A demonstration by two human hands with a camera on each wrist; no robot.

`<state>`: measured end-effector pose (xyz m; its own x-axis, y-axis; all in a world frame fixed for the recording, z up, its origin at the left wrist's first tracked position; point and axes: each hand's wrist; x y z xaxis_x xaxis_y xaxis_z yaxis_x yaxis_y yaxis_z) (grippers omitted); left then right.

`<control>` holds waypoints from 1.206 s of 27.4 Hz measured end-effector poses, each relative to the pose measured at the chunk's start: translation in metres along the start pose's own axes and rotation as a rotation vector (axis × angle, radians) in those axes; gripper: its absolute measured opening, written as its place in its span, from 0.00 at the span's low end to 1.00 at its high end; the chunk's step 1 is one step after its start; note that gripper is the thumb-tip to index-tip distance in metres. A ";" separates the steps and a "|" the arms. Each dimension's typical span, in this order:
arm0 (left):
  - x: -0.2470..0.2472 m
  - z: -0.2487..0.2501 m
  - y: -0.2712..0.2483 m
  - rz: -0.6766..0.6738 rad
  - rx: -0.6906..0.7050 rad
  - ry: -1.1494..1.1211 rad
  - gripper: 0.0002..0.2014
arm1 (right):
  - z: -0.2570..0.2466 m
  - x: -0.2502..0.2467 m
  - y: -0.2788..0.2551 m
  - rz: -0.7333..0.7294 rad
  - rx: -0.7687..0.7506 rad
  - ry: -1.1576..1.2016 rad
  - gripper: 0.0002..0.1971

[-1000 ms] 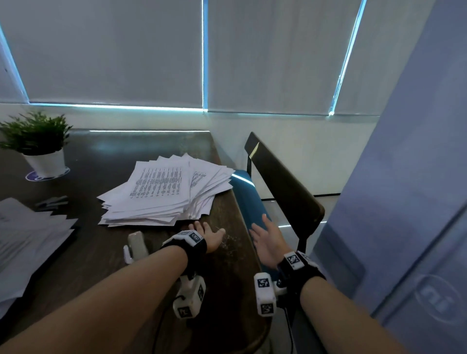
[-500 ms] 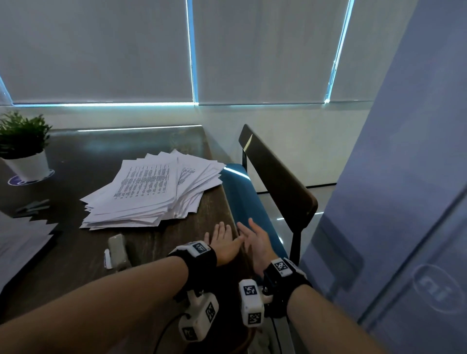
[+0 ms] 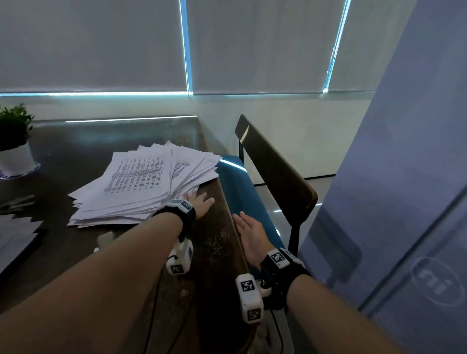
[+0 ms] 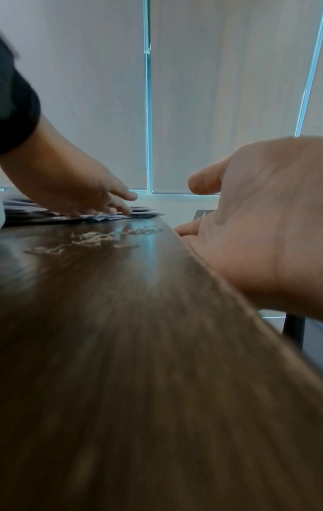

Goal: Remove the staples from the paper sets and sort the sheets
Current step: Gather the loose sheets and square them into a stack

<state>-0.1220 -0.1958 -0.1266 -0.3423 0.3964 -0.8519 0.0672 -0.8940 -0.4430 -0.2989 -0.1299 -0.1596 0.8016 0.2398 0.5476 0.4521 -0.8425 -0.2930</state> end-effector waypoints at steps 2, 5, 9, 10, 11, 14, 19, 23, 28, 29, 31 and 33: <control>-0.003 -0.010 0.008 -0.022 -0.028 0.078 0.34 | 0.003 -0.003 0.003 0.009 0.005 0.007 0.31; -0.011 -0.012 0.012 -0.020 -0.051 0.024 0.37 | 0.001 -0.003 0.006 0.015 -0.006 0.013 0.29; 0.004 0.010 -0.005 -0.115 -0.032 0.140 0.38 | 0.003 -0.006 0.008 0.021 -0.003 0.033 0.27; 0.011 0.015 -0.011 -0.135 -0.005 0.163 0.38 | 0.003 -0.006 0.009 0.017 -0.002 0.044 0.27; 0.015 0.020 -0.020 -0.149 0.023 0.181 0.36 | 0.003 -0.005 0.008 0.012 -0.002 0.053 0.26; 0.028 0.032 -0.046 -0.176 0.102 0.214 0.31 | 0.000 -0.001 0.005 0.027 -0.011 0.081 0.23; 0.056 0.045 -0.074 -0.201 0.175 0.127 0.29 | 0.002 0.001 -0.007 0.026 -0.020 0.160 0.25; 0.050 0.045 -0.094 -0.257 0.227 -0.354 0.31 | 0.011 -0.001 -0.025 -0.004 -0.029 0.242 0.22; 0.034 0.016 -0.085 -0.007 0.006 -0.445 0.32 | 0.021 -0.007 -0.025 0.036 -0.064 0.189 0.24; 0.041 0.010 -0.091 0.069 -0.056 -0.332 0.33 | 0.022 -0.007 -0.024 0.040 -0.069 0.179 0.25; 0.065 0.001 -0.105 0.086 -0.148 -0.147 0.38 | 0.024 -0.008 -0.022 0.045 -0.068 0.160 0.25; 0.083 0.009 -0.113 0.061 -0.183 -0.106 0.42 | 0.025 -0.012 -0.018 0.067 -0.081 0.172 0.25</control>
<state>-0.1667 -0.0642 -0.1448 -0.4288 0.3101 -0.8485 0.2562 -0.8589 -0.4434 -0.3071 -0.1052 -0.1803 0.7469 0.1021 0.6571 0.3619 -0.8914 -0.2729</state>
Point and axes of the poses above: each hand's wrist, its own y-axis towards the middle knuckle, its own x-axis out of the palm, z = x × y, and after that the axes turned 9 degrees about -z, right-handed
